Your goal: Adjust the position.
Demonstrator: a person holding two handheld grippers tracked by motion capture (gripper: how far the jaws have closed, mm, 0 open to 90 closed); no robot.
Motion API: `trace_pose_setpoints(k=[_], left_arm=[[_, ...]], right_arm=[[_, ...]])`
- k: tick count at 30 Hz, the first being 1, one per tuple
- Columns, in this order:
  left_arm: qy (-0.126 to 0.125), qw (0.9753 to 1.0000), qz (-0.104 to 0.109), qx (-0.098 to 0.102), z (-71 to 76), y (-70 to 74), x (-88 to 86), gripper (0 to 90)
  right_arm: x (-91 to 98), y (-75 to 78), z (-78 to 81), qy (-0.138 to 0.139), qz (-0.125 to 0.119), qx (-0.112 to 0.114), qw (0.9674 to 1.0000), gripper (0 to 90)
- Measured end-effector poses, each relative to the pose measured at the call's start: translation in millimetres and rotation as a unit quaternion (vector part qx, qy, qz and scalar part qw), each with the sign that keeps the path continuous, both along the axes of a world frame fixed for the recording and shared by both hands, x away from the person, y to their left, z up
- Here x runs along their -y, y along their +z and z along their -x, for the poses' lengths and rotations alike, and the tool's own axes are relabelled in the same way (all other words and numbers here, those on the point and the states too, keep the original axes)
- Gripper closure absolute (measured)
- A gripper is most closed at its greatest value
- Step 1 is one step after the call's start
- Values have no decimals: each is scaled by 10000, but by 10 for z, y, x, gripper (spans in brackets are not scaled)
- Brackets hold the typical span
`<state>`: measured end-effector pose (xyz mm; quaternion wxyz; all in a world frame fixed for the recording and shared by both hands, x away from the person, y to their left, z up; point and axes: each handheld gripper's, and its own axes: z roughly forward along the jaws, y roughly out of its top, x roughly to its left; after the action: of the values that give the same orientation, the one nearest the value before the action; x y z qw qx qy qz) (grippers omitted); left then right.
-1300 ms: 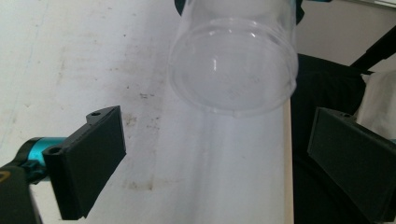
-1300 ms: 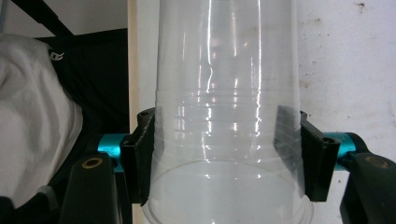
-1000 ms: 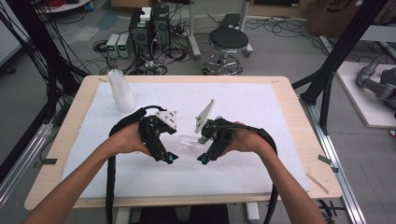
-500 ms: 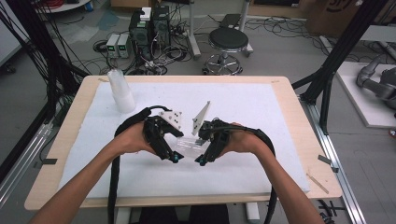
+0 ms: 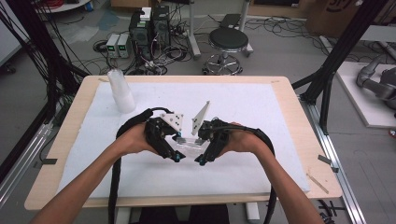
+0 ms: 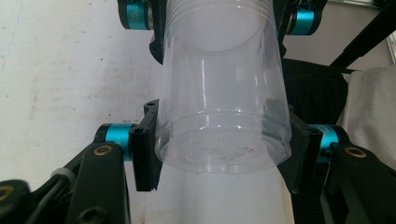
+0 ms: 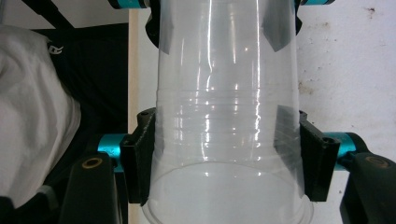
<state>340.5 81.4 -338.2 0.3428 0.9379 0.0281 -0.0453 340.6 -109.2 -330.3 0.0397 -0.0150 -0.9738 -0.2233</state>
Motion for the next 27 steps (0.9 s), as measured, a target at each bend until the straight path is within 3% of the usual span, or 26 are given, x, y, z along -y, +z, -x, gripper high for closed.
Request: trace_pose_setpoints(k=[5, 8, 10, 17, 22, 27], left_arm=[[53, 10000, 13, 49, 8, 7, -17, 422], [35, 10000, 8, 53, 15, 9, -22, 423], [50, 10000, 2, 59, 19, 10, -21, 423], [74, 9999, -85, 120, -1, -58, -56, 423], [307, 9992, 240, -30, 12, -258, -144, 423], [440, 9978, 482, -95, 31, -438, -231, 422]], right_arm=[[-6, -4, -2, 14, -43, 39, 10000, 289], [-1, -2, -7, 39, -184, 144, 9997, 164], [2, 7, -11, 23, -260, 93, 9996, 144], [48, 70, -12, 13, -575, 269, 9980, 142], [199, 124, -27, -129, -1165, 291, 9927, 143], [345, 132, -33, -279, -1403, 331, 9892, 143]])
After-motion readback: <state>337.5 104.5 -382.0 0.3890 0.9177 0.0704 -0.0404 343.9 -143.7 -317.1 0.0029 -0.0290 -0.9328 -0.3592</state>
